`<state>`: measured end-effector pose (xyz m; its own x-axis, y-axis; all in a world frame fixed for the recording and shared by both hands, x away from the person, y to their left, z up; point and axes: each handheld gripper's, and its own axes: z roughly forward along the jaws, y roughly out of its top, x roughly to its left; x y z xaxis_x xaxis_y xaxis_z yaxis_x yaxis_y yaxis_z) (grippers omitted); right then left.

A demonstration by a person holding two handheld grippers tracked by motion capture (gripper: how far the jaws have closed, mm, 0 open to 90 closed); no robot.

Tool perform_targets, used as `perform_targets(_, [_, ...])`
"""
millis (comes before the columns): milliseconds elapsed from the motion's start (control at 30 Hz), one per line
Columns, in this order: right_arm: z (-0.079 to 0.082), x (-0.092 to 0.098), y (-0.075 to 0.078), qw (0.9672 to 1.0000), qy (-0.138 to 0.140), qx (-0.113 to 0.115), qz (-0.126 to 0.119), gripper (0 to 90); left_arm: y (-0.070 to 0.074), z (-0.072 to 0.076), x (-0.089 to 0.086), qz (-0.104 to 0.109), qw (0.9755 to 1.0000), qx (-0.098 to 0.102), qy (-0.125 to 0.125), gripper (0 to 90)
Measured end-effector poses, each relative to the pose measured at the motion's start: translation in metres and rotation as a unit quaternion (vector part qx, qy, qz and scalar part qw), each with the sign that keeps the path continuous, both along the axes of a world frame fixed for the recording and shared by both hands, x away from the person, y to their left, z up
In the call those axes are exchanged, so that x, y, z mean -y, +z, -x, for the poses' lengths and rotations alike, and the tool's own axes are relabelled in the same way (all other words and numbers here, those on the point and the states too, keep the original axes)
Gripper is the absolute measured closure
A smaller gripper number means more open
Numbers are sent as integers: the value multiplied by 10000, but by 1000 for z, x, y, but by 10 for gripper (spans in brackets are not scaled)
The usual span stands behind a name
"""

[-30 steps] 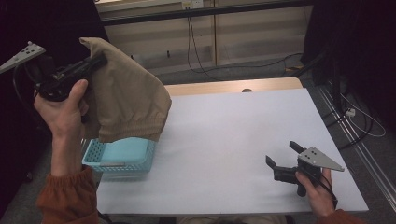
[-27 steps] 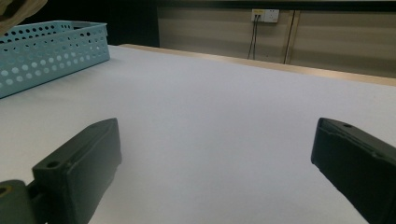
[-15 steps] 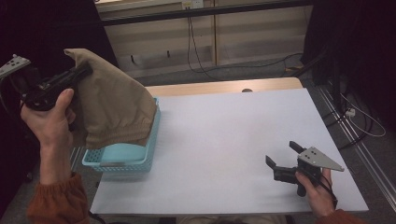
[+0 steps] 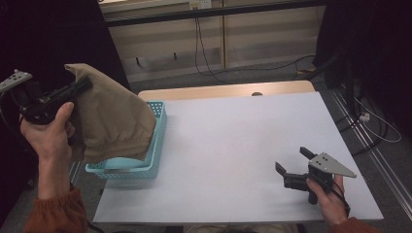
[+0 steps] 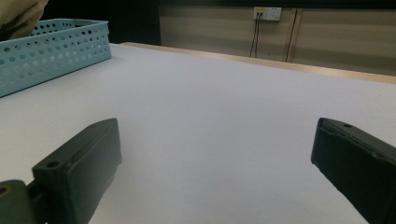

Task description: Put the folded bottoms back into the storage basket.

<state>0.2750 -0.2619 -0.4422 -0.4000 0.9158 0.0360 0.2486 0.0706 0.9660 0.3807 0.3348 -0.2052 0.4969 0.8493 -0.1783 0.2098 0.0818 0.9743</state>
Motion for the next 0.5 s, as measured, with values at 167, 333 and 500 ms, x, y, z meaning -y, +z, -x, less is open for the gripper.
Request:
perform_targets(167, [0, -1, 0, 10000, 11, -1, 15, 17, -13, -5, -4, 25, 9999, -163, 24, 874])
perform_targets(333, [0, -1, 0, 10000, 6, -12, 10, 17, -27, -9, -5, -1, 9994, -326, 86, 874])
perform_targets(500, [0, -2, 0, 10000, 34, -2, 29, 17, -41, -15, -1, -122, 9987, -493, 87, 873])
